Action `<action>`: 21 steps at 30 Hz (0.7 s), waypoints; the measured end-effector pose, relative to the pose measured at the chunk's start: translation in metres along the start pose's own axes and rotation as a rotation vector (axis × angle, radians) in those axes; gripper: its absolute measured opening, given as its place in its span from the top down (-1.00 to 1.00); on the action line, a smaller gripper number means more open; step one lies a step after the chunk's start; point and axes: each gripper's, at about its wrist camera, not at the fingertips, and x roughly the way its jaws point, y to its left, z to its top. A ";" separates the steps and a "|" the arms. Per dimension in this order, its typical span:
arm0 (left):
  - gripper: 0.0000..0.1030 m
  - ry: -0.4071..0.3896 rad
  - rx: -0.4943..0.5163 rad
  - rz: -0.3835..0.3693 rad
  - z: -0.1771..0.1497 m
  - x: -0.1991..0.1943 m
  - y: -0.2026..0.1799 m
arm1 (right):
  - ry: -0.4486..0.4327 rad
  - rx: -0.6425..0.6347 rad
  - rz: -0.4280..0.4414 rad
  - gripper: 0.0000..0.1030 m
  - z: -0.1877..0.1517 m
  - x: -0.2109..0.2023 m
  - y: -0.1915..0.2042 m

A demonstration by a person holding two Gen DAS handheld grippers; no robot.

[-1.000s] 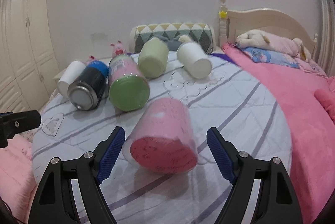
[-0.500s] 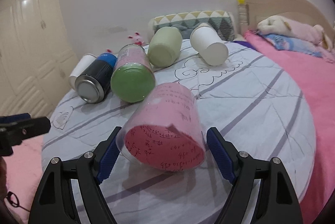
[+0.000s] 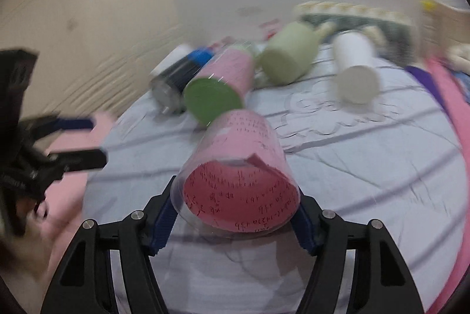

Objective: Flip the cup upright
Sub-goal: 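Lift the pink cup with the right tool and rotate it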

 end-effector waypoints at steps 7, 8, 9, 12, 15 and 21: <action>-0.99 0.004 0.046 -0.008 0.007 0.002 -0.024 | 0.086 -0.160 0.221 -0.33 0.008 0.003 -0.028; -0.99 0.005 0.049 -0.006 0.009 0.004 -0.028 | 0.091 -0.182 0.235 -0.33 0.008 0.002 -0.028; -0.99 0.005 0.051 -0.002 0.010 0.005 -0.030 | 0.093 -0.200 0.248 -0.33 0.007 0.001 -0.027; -0.99 0.010 0.059 0.018 0.016 0.011 -0.039 | 0.099 -0.235 0.258 -0.33 0.002 -0.006 -0.031; -0.99 0.021 0.054 0.018 0.021 0.019 -0.045 | 0.066 -0.262 0.157 -0.36 -0.003 -0.014 -0.029; -0.99 0.031 0.080 0.027 0.026 0.031 -0.054 | 0.016 -0.260 0.026 -0.55 -0.013 -0.020 -0.024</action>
